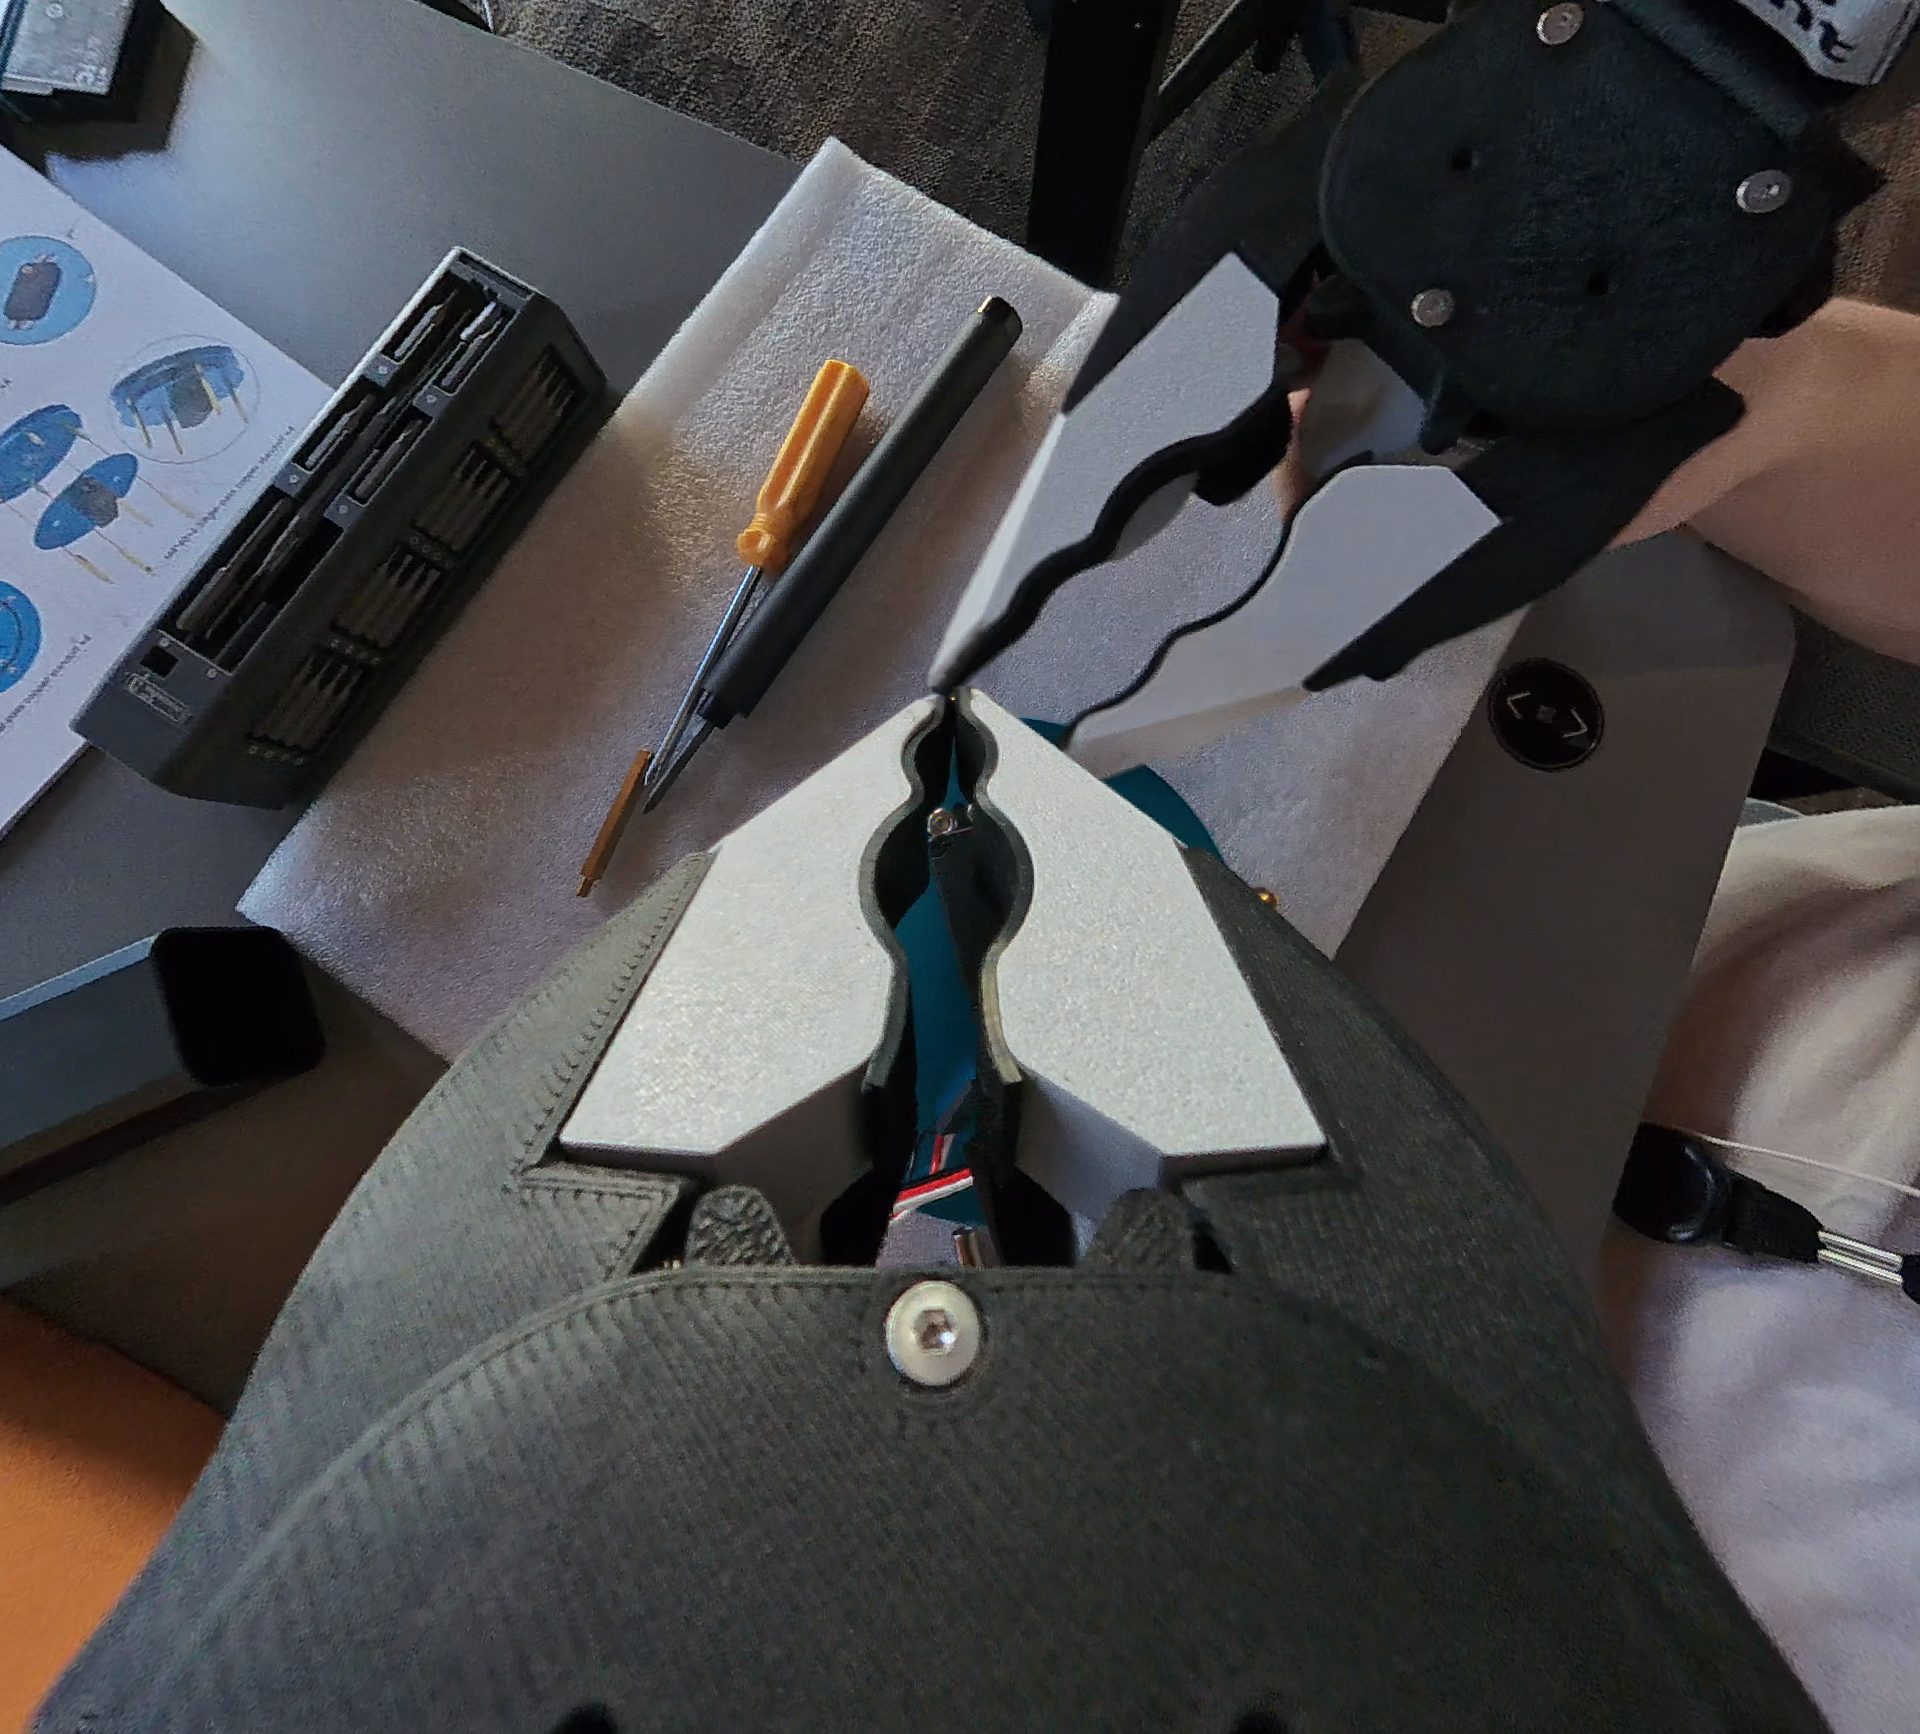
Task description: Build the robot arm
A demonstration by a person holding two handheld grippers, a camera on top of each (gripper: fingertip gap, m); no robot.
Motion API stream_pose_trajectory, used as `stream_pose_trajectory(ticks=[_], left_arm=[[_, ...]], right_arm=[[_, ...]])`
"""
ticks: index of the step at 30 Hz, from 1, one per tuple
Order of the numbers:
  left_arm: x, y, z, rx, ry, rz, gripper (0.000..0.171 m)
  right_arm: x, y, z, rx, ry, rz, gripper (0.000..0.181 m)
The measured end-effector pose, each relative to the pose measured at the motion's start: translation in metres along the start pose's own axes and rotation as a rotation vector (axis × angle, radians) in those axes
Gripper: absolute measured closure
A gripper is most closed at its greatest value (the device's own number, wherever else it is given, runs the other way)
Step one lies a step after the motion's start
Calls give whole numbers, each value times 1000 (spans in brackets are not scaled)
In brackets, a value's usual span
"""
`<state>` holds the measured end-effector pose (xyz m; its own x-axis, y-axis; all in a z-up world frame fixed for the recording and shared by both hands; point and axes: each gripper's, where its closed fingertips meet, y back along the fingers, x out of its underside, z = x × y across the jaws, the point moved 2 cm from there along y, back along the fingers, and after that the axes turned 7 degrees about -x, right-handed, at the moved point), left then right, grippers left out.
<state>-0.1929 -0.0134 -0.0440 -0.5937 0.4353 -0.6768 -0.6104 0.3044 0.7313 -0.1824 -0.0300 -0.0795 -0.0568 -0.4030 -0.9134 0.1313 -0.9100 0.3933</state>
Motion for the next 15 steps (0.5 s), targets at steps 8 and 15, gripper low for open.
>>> stream_pose_trajectory(ticks=[8, 15], left_arm=[[0, 0, 2, -10, -4, 0, 171], [0, -1, 3, -11, 1, -3, 171]], right_arm=[[-4, 3, 16, -141, 70, -46, 147], [-17, 3, 16, -195, 1, -147, 122]])
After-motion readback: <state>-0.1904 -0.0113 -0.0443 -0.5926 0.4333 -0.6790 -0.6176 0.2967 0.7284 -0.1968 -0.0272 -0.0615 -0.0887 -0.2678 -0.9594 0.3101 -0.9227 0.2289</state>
